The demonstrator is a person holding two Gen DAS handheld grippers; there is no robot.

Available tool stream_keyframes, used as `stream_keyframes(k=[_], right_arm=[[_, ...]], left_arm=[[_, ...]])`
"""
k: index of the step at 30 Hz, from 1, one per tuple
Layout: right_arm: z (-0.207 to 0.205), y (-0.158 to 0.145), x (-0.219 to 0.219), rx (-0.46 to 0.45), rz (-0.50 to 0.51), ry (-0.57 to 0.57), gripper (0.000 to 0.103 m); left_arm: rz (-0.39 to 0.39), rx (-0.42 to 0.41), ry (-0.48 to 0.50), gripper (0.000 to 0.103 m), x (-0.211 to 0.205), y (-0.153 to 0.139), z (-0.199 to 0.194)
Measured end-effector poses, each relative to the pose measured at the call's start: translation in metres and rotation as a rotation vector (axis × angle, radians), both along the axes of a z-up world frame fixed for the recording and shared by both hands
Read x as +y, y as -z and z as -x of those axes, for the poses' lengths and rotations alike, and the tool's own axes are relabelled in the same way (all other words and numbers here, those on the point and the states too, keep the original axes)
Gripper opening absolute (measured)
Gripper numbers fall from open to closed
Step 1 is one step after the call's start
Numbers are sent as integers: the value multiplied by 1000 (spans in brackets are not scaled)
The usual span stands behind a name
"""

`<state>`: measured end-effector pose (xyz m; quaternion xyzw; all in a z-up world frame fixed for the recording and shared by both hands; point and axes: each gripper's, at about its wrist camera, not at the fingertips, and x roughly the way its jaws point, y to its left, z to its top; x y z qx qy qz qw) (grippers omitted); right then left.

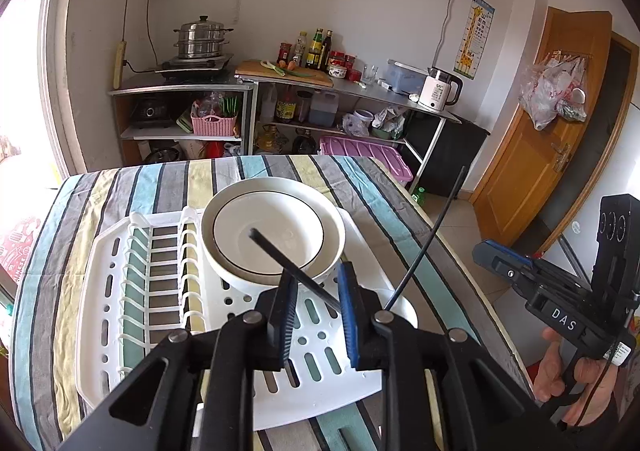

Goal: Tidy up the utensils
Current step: 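Lower the black chopstick into the white cup and open the right tool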

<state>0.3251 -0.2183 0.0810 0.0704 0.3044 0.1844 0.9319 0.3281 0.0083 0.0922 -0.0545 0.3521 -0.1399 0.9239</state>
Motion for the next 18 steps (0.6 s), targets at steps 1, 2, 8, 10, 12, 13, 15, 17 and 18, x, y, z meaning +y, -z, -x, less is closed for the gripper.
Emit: stream_keyframes(k=[1, 2, 8, 10, 12, 13, 15, 17, 18], right_arm=[[4, -1, -1, -3, -1, -1, 17], [10, -1, -2, -8, -2, -3, 17], [56, -5, -2, -57, 11, -23, 17], [73, -6, -1, -73, 10, -38, 17], [87, -6, -1, -82, 3, -49, 17], [93, -5, -2, -83, 2, -52, 17], [106, -5, -1, -87, 3, -55, 17], [119, -4, -3, -94, 1, -56, 17], [125, -4, -4, -95, -3, -58, 17]], left_arm=[[2, -2, -2, 25, 1, 0, 3], [6, -4, -2, 25, 3, 0, 8], [-12, -39, -22, 26, 7, 1, 44], [-18, -47, -29, 26, 8, 2, 56], [-17, -53, -24, 26, 9, 3, 68], [-22, -54, -23, 26, 9, 4, 73], [-28, -53, -23, 26, 9, 5, 79], [-19, -45, -22, 26, 11, 7, 88], [-13, -44, -19, 26, 12, 9, 93]])
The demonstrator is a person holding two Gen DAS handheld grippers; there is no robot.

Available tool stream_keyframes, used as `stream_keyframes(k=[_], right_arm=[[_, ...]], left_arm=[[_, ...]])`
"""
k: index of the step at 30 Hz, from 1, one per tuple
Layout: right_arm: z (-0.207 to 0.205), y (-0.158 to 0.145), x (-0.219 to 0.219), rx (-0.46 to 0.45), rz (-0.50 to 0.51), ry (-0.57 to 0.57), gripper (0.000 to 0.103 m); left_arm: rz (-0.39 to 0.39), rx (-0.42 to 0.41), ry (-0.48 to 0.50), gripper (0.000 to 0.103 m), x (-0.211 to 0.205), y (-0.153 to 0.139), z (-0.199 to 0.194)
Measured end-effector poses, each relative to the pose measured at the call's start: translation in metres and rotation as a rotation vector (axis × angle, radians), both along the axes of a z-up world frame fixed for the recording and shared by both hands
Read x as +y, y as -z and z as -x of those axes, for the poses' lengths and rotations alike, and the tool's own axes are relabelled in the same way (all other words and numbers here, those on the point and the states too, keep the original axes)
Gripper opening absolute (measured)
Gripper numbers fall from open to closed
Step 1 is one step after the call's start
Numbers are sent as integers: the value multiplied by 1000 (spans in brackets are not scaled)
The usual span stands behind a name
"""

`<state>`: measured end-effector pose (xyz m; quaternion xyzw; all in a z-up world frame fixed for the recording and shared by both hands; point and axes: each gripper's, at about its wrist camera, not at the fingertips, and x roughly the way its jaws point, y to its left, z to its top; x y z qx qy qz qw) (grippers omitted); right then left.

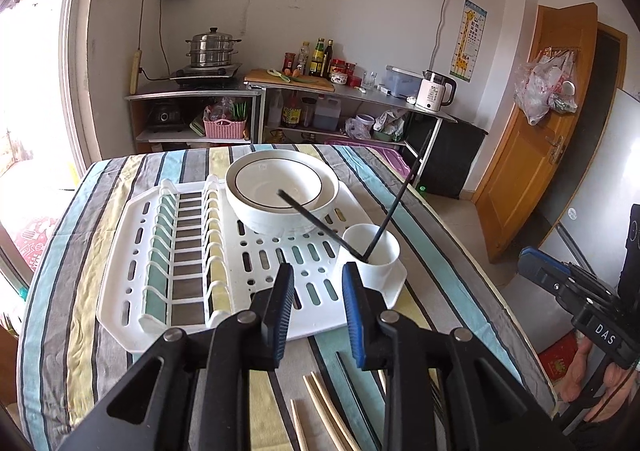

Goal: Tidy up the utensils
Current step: 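Lower the black chopstick into the white cup and open the right tool, then move the right tool back to the black chopsticks while the left tool approaches wooden chopsticks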

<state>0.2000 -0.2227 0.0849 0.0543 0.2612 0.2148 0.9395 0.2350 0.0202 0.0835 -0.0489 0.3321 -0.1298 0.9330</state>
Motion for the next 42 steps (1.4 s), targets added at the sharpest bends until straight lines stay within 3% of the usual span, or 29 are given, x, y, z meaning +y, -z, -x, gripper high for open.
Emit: stream_keyframes(k=[11, 18, 27, 42], right_arm=[[71, 17, -6, -5, 7, 2, 17], [100, 32, -8, 18, 7, 10, 17], [109, 40, -2, 36, 20, 8, 17], [76, 64, -4, 124, 54, 24, 17]], left_arm=[[10, -33, -4, 26, -2, 29, 103], [1, -38, -48, 26, 5, 46, 144], [-17, -25, -57, 26, 2, 56, 157], [-26, 72, -69, 26, -7, 81, 124]])
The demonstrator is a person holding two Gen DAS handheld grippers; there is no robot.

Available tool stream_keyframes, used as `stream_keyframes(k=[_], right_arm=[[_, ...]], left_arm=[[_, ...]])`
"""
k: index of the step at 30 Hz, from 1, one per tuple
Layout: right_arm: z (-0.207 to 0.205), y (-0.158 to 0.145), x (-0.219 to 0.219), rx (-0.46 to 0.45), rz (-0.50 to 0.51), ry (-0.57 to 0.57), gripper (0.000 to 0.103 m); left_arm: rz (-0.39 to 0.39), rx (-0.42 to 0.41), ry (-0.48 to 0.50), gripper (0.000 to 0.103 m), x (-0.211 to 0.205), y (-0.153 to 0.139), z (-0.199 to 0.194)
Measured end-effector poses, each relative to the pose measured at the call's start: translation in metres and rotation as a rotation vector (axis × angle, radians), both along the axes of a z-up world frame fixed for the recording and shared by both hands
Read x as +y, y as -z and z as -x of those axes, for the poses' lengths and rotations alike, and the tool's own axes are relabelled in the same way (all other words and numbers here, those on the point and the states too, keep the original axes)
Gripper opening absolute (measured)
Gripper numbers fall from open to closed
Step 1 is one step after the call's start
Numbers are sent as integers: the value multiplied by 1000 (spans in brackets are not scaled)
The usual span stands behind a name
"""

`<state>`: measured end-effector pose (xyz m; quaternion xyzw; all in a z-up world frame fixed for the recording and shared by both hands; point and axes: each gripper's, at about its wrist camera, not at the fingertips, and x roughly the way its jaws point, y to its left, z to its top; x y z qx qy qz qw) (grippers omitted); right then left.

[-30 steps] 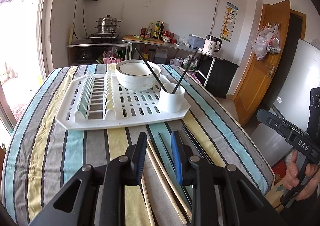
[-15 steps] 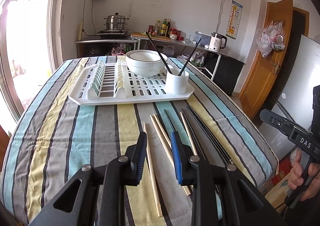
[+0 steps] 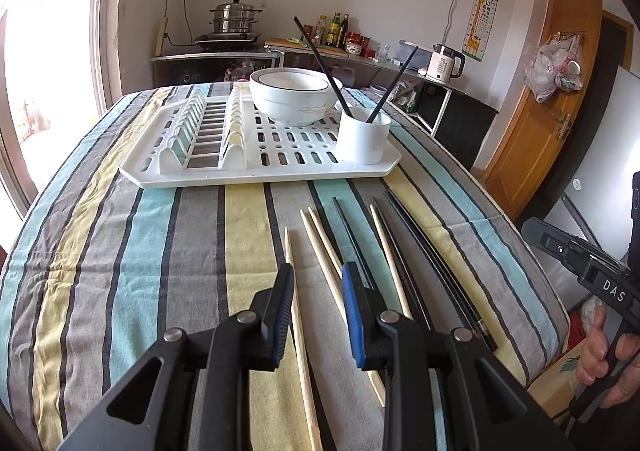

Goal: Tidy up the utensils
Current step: 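Move the right tool back to the black chopsticks while the left tool approaches wooden chopsticks, then grasp a wooden chopstick with the left tool while the right tool grasps a black chopstick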

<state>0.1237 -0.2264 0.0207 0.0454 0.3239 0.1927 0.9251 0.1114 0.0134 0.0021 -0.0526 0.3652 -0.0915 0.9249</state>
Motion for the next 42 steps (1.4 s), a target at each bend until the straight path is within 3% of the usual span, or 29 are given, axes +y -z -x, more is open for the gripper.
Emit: stream_keyframes(k=[15, 30, 36, 42], right_arm=[[-54, 25, 10, 100, 66, -35, 17], [-104, 54, 32, 199, 177, -73, 16], [-114, 60, 43, 222, 234, -91, 16], [-119, 63, 50, 223, 288, -99, 16]], left_arm=[[-45, 66, -19, 26, 3, 20, -31], [-103, 184, -21, 26, -1, 47, -61], [-133, 174, -21, 26, -5, 48, -64], [-212, 154, -9, 26, -14, 49, -62]])
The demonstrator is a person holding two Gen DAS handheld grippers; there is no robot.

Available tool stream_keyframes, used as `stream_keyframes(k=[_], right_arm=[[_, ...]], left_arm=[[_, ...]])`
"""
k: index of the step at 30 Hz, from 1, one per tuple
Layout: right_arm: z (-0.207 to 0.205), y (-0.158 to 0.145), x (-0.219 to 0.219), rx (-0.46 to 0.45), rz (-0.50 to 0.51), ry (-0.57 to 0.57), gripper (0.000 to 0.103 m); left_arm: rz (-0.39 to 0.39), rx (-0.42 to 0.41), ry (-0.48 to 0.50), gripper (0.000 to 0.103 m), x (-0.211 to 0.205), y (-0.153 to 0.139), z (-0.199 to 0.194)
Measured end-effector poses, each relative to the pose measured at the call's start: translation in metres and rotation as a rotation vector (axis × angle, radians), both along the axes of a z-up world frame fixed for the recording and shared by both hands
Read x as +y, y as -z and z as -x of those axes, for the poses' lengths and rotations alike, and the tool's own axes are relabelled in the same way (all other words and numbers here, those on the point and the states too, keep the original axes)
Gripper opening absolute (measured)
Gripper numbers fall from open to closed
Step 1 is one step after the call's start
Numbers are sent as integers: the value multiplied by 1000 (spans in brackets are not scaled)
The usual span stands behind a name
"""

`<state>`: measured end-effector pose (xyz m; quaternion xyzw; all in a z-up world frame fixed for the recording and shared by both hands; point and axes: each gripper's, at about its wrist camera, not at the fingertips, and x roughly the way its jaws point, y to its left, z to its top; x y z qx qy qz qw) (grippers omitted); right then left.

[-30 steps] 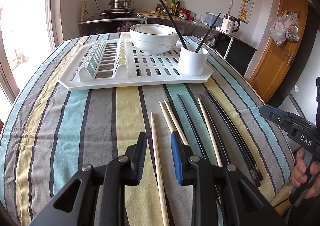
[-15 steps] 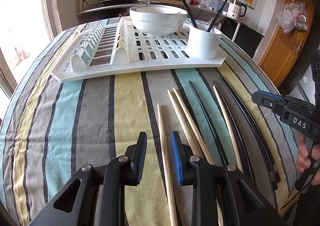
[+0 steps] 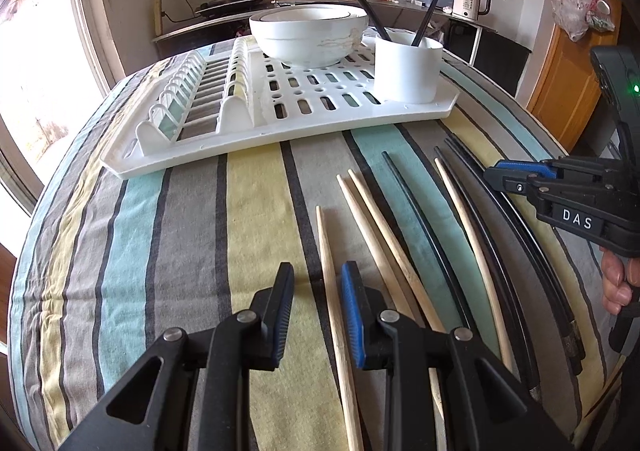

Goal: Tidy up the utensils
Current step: 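Grasp a wooden chopstick with the left tool while the right tool grasps a black chopstick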

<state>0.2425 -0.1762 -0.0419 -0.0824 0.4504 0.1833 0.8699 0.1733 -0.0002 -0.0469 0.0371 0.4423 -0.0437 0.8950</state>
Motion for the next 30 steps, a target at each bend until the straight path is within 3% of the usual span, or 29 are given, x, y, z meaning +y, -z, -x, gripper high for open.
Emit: stream_keyframes(k=[4, 5, 10, 19, 25, 30], right_arm=[[-4, -1, 4, 9, 34, -12, 15], [-5, -2, 6, 14, 36, -21, 11], [-5, -2, 11, 12, 62, -37, 6], [-2, -15, 0, -6, -28, -30, 5], [-3, -19, -2, -11, -34, -32, 5], [0, -28, -11, -27, -96, -17, 5]], left_arm=[[-9, -3, 0, 26, 0, 0, -1], [-13, -4, 1, 26, -1, 0, 0], [8, 3, 29, 7, -5, 0, -2], [71, 17, 43, 6, 4, -5, -4], [100, -1, 46, 6, 6, -15, -2], [114, -32, 44, 6, 10, -29, 3]])
